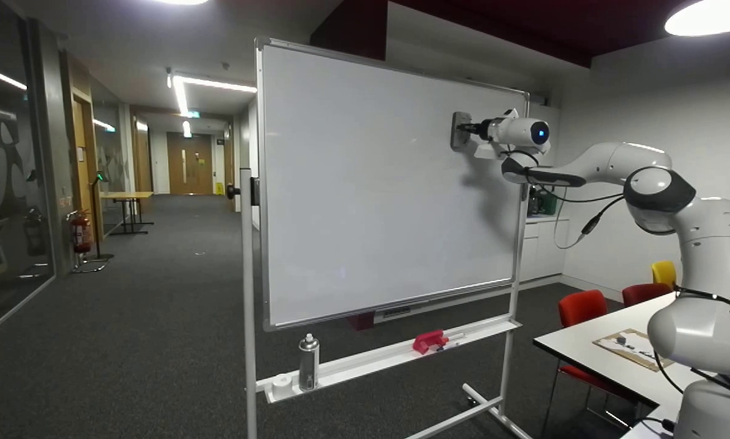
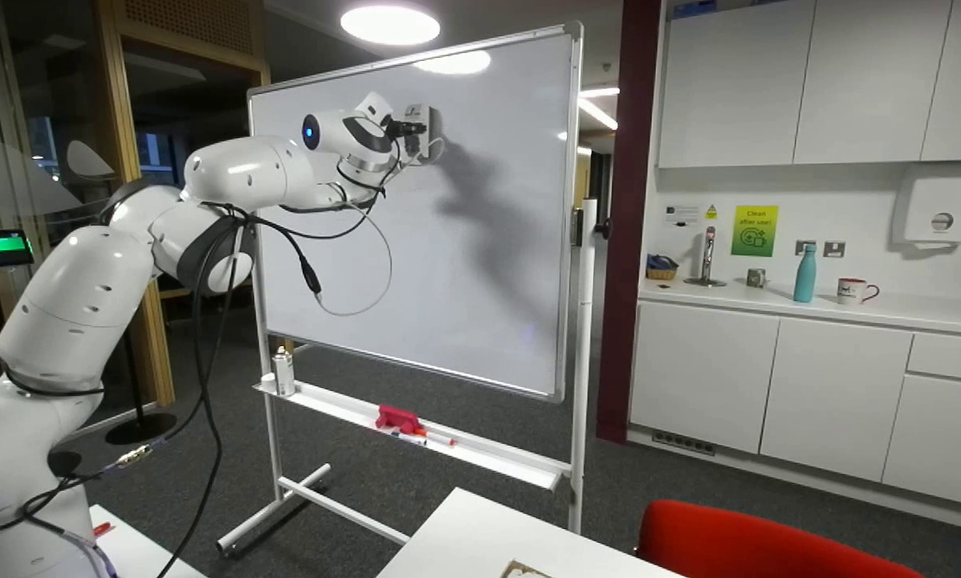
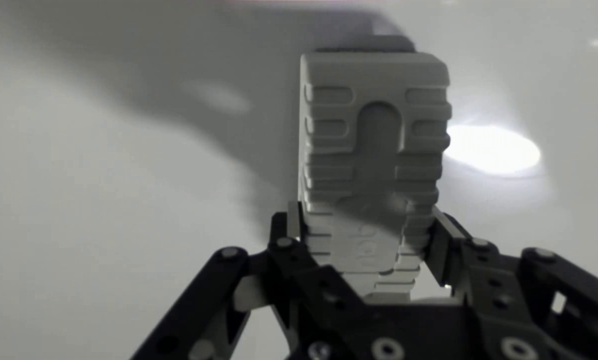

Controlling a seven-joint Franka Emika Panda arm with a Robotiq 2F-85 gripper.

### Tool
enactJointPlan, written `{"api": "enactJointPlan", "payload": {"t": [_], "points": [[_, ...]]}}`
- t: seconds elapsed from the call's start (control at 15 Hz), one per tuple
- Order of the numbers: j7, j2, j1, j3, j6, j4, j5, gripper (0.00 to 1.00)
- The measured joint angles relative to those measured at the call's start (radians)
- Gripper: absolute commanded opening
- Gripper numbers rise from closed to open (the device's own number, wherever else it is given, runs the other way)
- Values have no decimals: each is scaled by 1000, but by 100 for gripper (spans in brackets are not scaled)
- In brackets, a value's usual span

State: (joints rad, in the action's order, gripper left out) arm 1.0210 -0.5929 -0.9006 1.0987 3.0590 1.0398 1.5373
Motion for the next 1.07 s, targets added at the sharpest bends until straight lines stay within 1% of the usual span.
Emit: {"api": "enactJointPlan", "payload": {"t": [0.27,0.47,0.87,1.07], "points": [[112,-8,-7,-51,-20,-74,4,34],[139,-9,11,-61,-20,-82,23,34],[129,-2,117,-62,-5,-68,106,34],[78,7,166,-61,14,-25,139,34]]}}
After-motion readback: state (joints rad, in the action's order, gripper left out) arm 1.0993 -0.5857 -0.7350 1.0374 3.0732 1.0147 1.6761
